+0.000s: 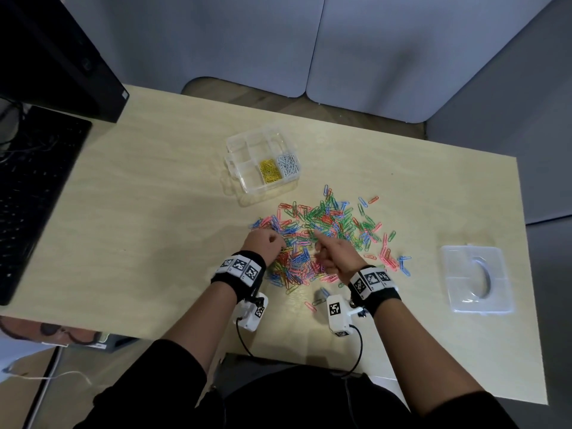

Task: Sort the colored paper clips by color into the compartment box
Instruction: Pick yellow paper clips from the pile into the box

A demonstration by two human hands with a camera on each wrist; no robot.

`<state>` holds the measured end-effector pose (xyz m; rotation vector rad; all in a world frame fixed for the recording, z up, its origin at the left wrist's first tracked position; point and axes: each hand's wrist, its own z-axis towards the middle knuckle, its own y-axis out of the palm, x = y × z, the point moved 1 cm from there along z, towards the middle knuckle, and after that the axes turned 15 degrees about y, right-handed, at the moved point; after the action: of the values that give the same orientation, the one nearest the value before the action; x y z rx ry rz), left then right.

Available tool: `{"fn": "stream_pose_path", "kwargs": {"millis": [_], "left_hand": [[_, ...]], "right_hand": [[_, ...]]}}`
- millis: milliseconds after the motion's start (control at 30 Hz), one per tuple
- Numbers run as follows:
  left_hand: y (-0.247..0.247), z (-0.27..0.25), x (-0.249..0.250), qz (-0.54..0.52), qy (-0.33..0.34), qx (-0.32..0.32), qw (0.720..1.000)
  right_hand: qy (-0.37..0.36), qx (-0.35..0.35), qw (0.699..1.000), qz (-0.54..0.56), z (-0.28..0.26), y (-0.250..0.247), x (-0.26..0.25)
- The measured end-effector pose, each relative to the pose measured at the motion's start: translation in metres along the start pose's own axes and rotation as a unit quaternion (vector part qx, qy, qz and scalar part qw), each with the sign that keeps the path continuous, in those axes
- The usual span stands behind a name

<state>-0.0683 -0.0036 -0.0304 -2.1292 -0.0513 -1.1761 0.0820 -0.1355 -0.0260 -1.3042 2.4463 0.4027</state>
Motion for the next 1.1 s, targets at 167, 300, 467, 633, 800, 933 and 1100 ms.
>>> {"fn": "stream_pose_path", "kwargs": {"millis": [167,300,467,633,800,933,1100], "left_hand": [[0.008,-0.003,-0.001,0.11,0.06,-0.002,0.992],[0.006,-0.004,0.002,0.131,0.078,-0.011,0.988],[0.005,-0.004,-0.001,0.104,0.054,-0.009,0.993],[-0.002,-0.01,-0.011,0.066,0.062,-0.009,0.996],[0.003,-0.019,-0.022,-0.053,-0.015,0.008,0.998],[0.005,-0.028,-0.02,-0.179,-0.051,0.001,0.982],[0.0,-0.036,-0.01,-0.321,-0.123,0.037,0.938]], "right_hand": [[-0.137,0.168,0.943,-0.252,0.014,-0.006,0.001],[-0.184,0.244,0.874,-0.377,0.015,0.001,-0.003],[-0.192,0.242,0.851,-0.424,0.023,0.009,-0.005],[-0.214,0.251,0.846,-0.419,0.018,0.004,0.002],[-0.209,0.268,0.836,-0.432,0.02,0.009,0.004],[-0.212,0.263,0.86,-0.383,0.021,-0.004,0.008],[-0.178,0.298,0.871,-0.347,0.012,-0.022,0.004]]}}
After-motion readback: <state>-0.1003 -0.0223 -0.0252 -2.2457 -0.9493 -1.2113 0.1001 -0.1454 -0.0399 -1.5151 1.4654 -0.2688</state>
